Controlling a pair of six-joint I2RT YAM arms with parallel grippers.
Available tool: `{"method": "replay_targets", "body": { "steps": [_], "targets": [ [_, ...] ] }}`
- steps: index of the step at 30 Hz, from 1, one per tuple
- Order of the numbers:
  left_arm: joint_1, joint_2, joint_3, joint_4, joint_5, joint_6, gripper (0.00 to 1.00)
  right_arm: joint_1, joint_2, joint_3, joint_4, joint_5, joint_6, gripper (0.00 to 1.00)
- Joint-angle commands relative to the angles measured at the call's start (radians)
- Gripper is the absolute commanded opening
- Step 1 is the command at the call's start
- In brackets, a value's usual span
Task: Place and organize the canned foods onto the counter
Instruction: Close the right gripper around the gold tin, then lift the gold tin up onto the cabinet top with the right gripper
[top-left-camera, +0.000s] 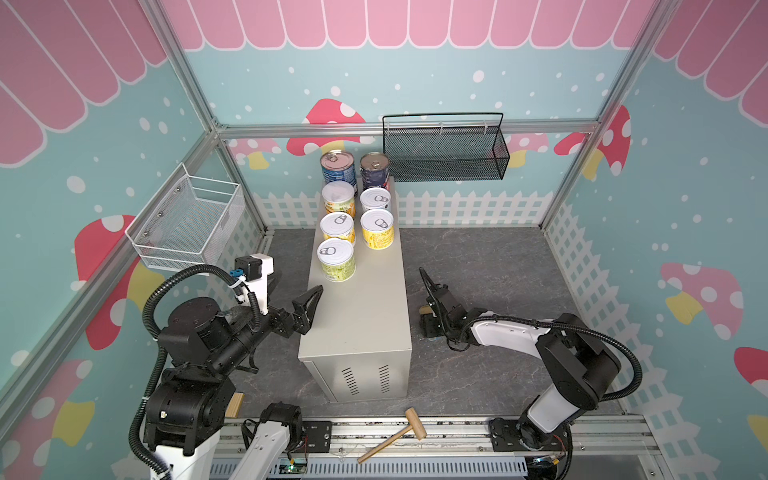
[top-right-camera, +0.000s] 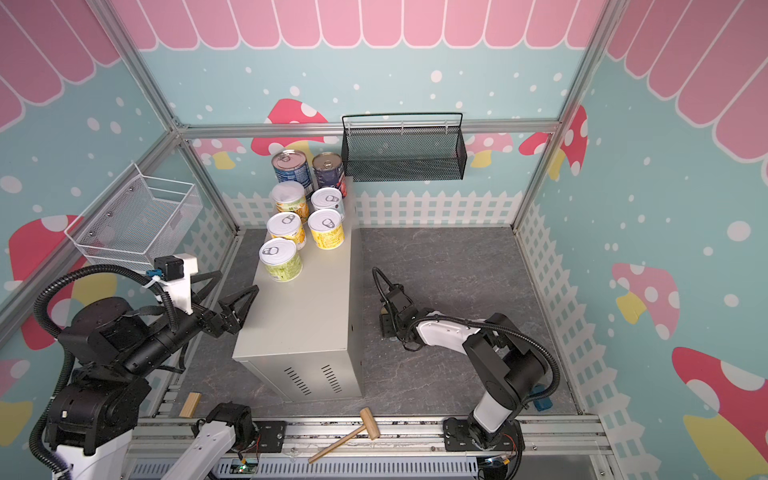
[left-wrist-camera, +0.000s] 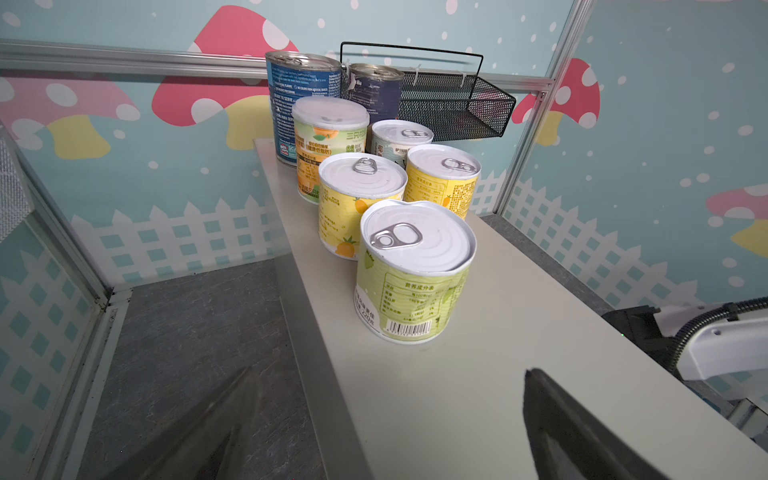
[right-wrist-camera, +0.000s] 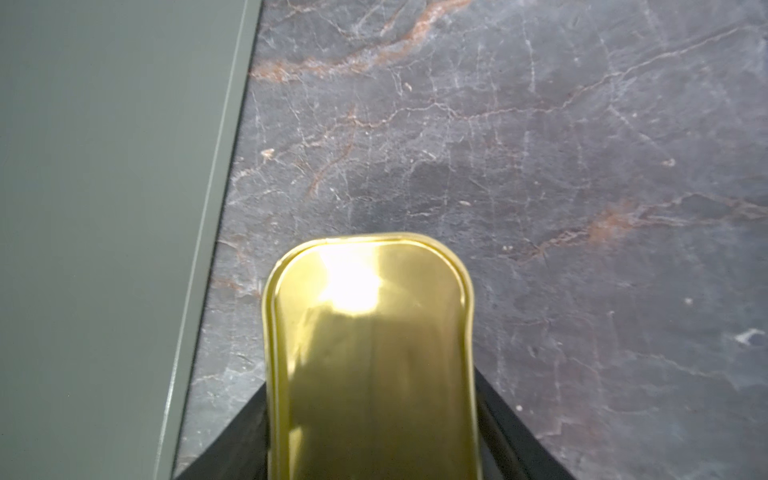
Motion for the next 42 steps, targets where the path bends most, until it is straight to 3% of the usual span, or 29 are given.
{"method": "replay_targets", "body": {
  "steps": [1, 9, 16, 21, 29, 37, 42],
  "targets": [
    [-0.004, -0.013, -0.010, 0.008, 0.003, 0.026, 1.00, 0.002, -0.024, -0.004, -0.041, 0.030, -0.010, 0.53],
    [-0.003, -0.013, -0.007, 0.010, 0.004, 0.027, 1.00, -0.003, -0.159, -0.003, -0.084, 0.101, -0.108, 0.42],
    [-0.003, -0.012, -0.004, 0.016, 0.028, 0.025, 1.00, -0.037, -0.406, 0.069, -0.098, 0.074, -0.343, 0.41],
    [-0.004, -0.011, -0.001, 0.020, 0.034, 0.025, 1.00, -0.058, -0.512, 0.217, -0.150, -0.037, -0.509, 0.41],
    [-0.004, -0.020, -0.012, 0.029, 0.040, 0.023, 1.00, -0.059, -0.498, 0.500, -0.257, -0.291, -0.662, 0.41],
    [-0.004, -0.032, -0.023, 0.033, 0.031, 0.024, 1.00, -0.057, -0.410, 0.706, -0.363, -0.528, -0.735, 0.42],
    [-0.004, -0.032, -0.029, 0.039, 0.032, 0.020, 1.00, -0.032, -0.348, 0.782, -0.390, -0.570, -0.744, 0.42]
  ]
}}
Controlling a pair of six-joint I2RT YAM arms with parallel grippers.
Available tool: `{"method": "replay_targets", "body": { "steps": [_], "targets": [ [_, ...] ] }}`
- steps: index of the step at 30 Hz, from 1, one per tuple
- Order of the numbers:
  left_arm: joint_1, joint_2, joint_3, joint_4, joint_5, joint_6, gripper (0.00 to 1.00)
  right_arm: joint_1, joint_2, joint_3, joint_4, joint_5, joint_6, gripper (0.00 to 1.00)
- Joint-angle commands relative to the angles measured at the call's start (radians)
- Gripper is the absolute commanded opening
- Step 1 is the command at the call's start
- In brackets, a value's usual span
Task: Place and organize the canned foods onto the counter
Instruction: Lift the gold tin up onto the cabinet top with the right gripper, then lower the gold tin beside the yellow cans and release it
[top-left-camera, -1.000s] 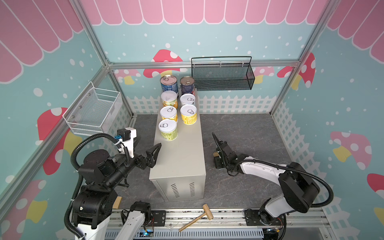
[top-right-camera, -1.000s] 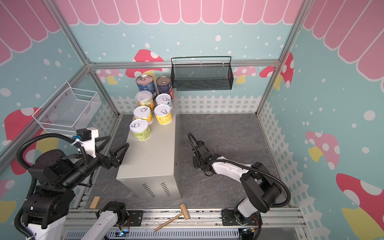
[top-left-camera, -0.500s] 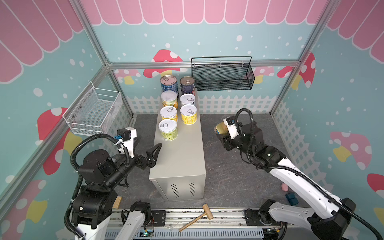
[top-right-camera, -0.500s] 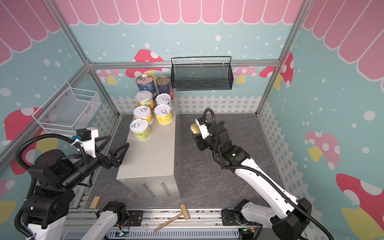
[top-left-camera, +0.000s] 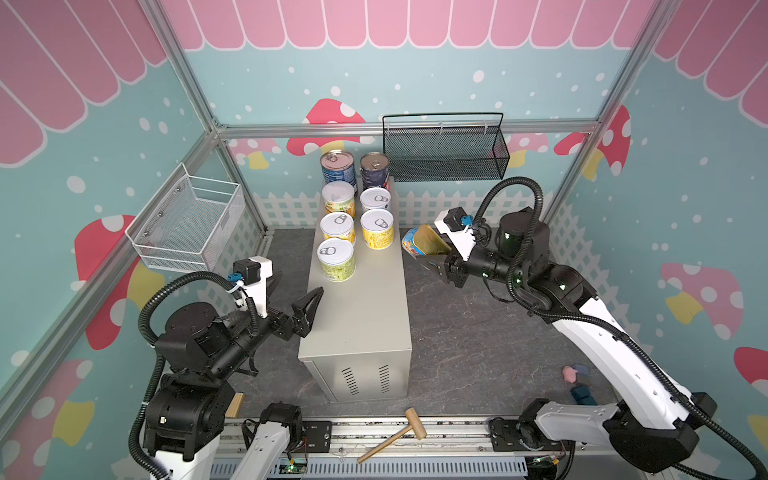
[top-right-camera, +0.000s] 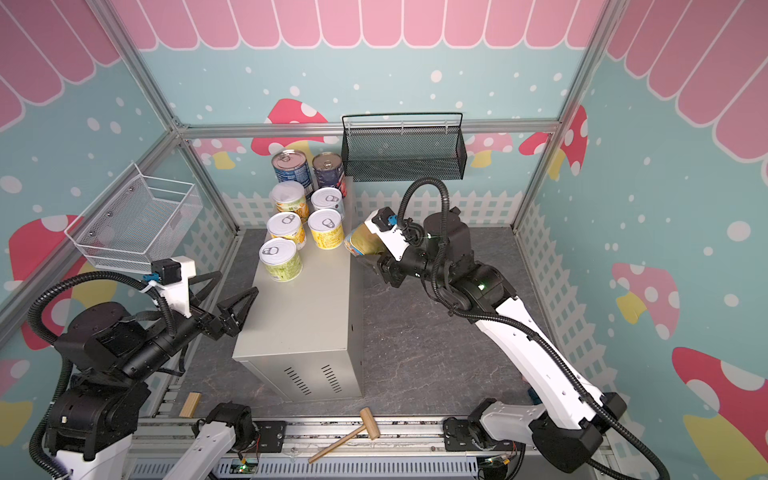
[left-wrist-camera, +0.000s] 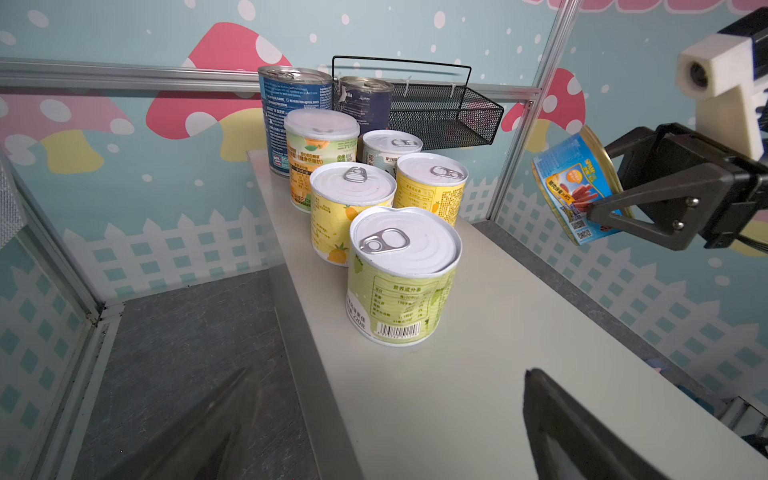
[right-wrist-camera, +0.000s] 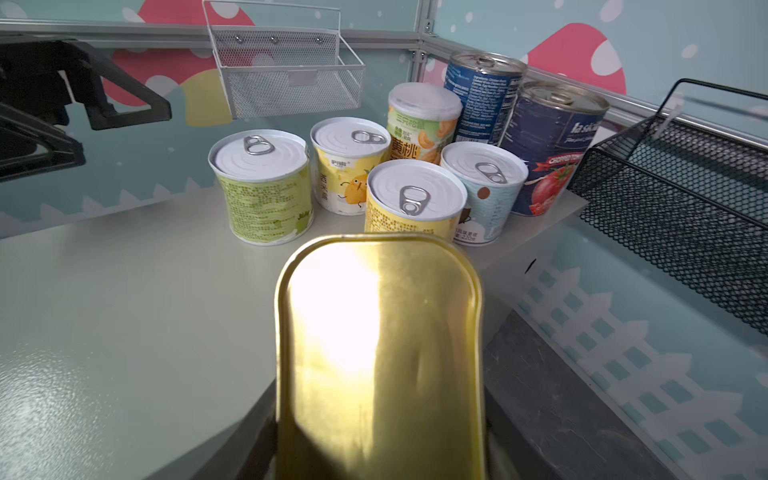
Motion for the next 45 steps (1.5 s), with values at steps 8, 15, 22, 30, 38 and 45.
{"method": "replay_targets", "body": {
  "steps": [8, 15, 22, 30, 38, 45],
  "targets": [
    [-0.004, -0.017, -0.013, 0.010, 0.007, 0.022, 1.00, 0.088, 0.103, 0.139, -0.074, -0.059, -0.096, 0.42],
    [-0.003, -0.025, -0.023, 0.016, 0.004, 0.023, 1.00, 0.132, 0.155, 0.195, -0.108, -0.023, -0.114, 0.46],
    [-0.003, -0.039, -0.034, 0.019, -0.012, 0.024, 1.00, 0.164, 0.210, 0.252, -0.139, 0.000, -0.128, 0.50],
    [-0.003, -0.050, -0.048, 0.025, -0.017, 0.027, 1.00, 0.177, 0.241, 0.286, -0.169, 0.032, -0.137, 0.54],
    [-0.004, -0.058, -0.059, 0.035, -0.023, 0.026, 1.00, 0.182, 0.253, 0.300, -0.183, 0.043, -0.141, 0.58],
    [-0.003, -0.065, -0.064, 0.034, -0.031, 0.029, 1.00, 0.185, 0.260, 0.306, -0.183, 0.043, -0.142, 0.64]
  ]
}}
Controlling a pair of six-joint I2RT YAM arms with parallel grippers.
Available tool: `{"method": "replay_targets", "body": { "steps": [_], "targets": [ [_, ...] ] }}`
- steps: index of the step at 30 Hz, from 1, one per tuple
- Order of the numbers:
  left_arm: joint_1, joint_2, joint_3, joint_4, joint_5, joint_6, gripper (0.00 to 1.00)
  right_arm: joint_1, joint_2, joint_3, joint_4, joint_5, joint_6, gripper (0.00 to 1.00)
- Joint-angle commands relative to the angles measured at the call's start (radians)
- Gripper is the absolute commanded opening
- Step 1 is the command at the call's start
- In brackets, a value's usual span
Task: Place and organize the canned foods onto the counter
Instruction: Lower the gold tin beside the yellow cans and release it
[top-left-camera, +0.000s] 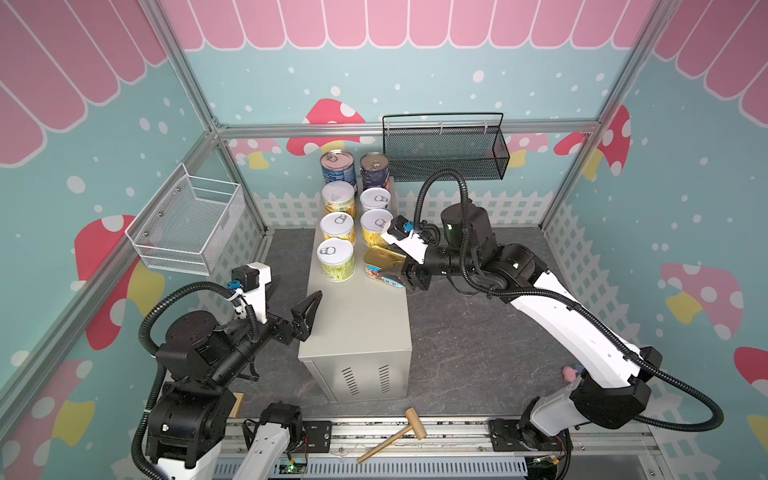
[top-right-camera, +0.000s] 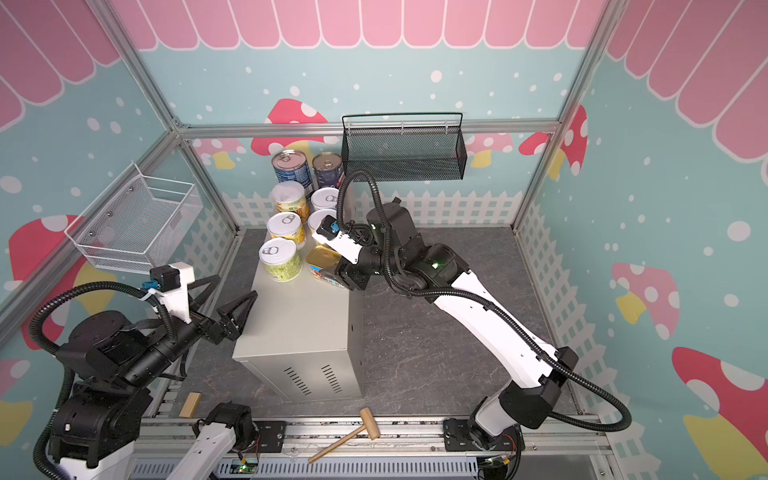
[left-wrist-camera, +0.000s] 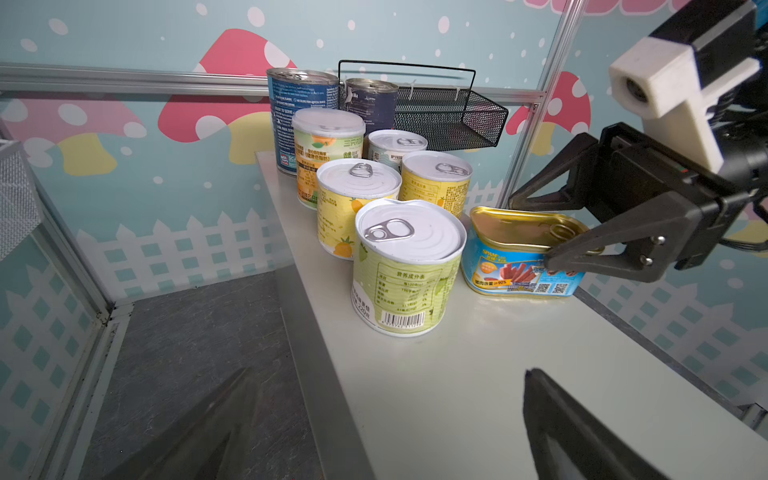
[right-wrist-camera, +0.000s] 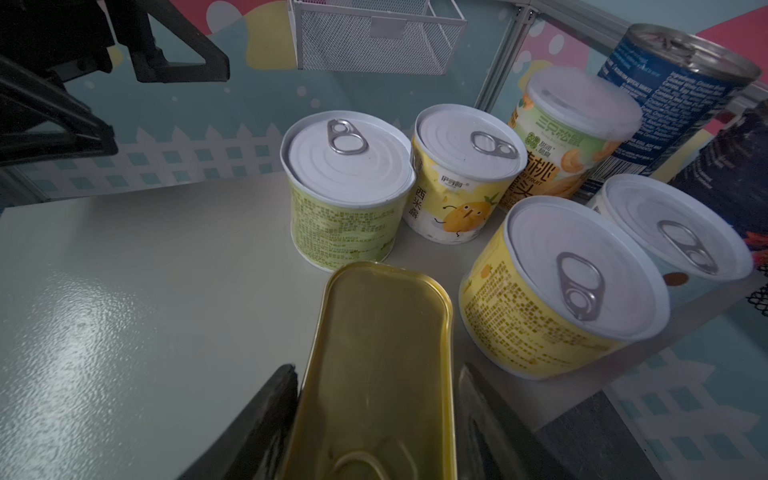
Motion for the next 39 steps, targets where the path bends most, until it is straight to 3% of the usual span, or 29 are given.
{"method": "replay_targets", "body": {
  "steps": [1, 5, 9, 17, 30, 39],
  "targets": [
    [-0.003, -0.012, -0.014, 0.010, -0.009, 0.029, 1.00, 0.010, 0.011, 0.024, -0.001, -0.002, -0.027, 0.64],
    [-0.003, -0.010, -0.014, 0.012, -0.006, 0.028, 1.00, 0.011, 0.008, 0.025, -0.002, 0.004, -0.027, 0.66],
    [-0.004, -0.005, -0.014, 0.017, -0.004, 0.028, 1.00, 0.011, -0.012, 0.006, -0.001, 0.015, -0.021, 0.75],
    [-0.003, 0.009, -0.008, 0.026, 0.009, 0.020, 1.00, 0.011, -0.094, -0.117, 0.035, 0.046, 0.010, 0.83],
    [-0.003, 0.010, -0.003, 0.033, 0.016, 0.014, 1.00, 0.010, -0.128, -0.207, 0.103, 0.091, 0.023, 0.71],
    [-0.004, 0.003, -0.008, 0.031, 0.012, 0.016, 1.00, -0.019, -0.097, -0.194, 0.115, 0.150, -0.014, 0.81]
  ]
}}
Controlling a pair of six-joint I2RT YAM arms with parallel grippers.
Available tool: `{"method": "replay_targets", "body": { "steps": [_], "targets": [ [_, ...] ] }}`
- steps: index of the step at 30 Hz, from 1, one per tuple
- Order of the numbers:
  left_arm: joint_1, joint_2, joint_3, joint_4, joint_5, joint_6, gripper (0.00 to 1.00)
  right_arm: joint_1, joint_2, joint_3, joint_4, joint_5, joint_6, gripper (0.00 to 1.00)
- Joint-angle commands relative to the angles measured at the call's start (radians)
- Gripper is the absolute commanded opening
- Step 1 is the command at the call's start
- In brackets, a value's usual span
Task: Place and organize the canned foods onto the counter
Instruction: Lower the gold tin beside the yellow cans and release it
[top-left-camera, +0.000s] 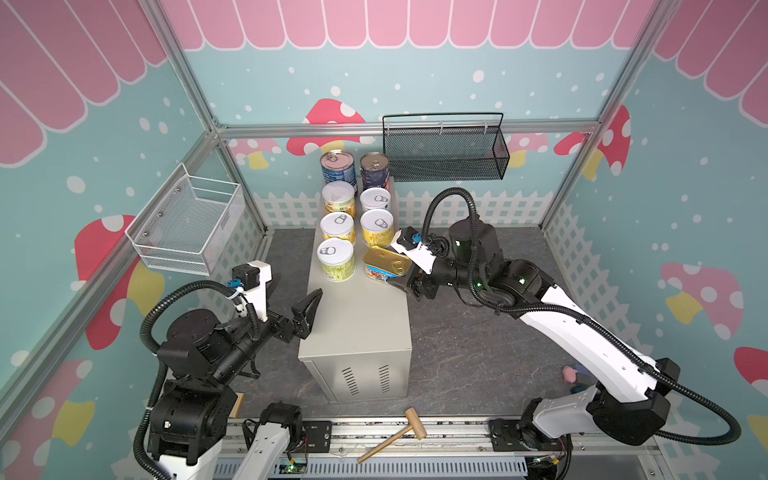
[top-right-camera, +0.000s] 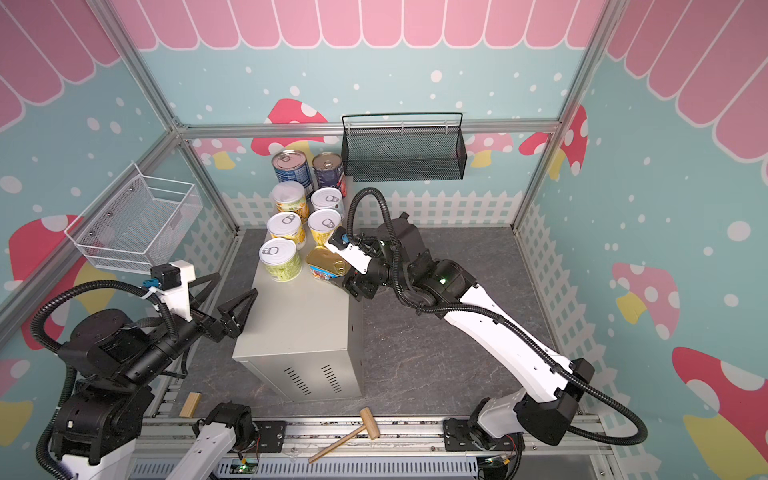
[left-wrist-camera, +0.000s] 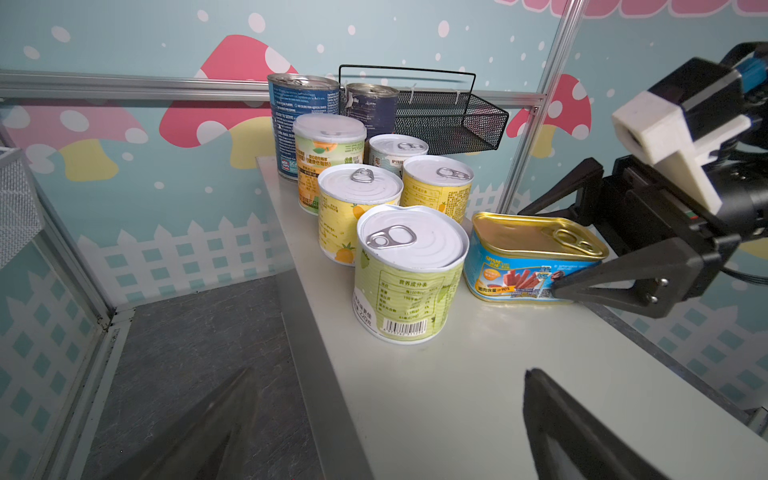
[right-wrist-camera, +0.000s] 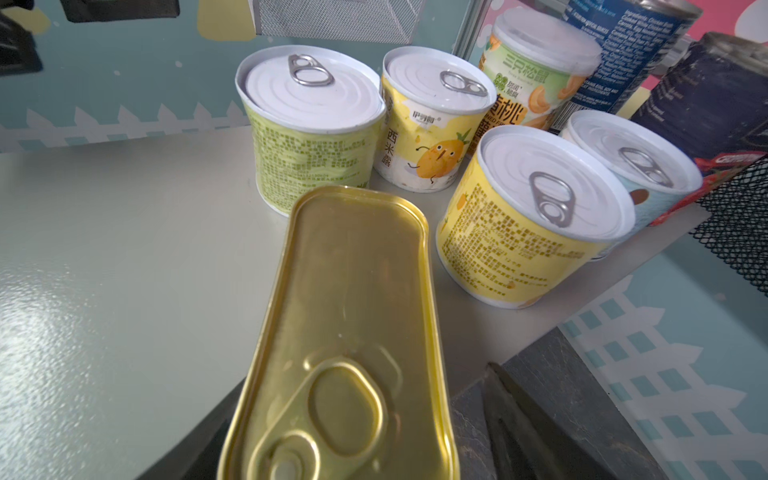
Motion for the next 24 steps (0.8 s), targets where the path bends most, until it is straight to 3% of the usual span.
{"method": "replay_targets", "body": {
  "steps": [1, 12, 24],
  "targets": [
    [-0.003, -0.007, -0.003, 0.008, 0.011, 0.013, 1.00, -0.020, 0.018, 0.010, 0.021, 0.024, -0.034, 0.82],
    [-0.003, -0.005, -0.002, 0.008, 0.015, 0.012, 1.00, -0.056, 0.045, 0.042, 0.052, 0.019, -0.047, 0.85],
    [-0.003, 0.002, -0.001, 0.010, 0.020, 0.007, 1.00, -0.056, 0.004, -0.010, 0.082, -0.072, -0.038, 0.78]
  ]
}}
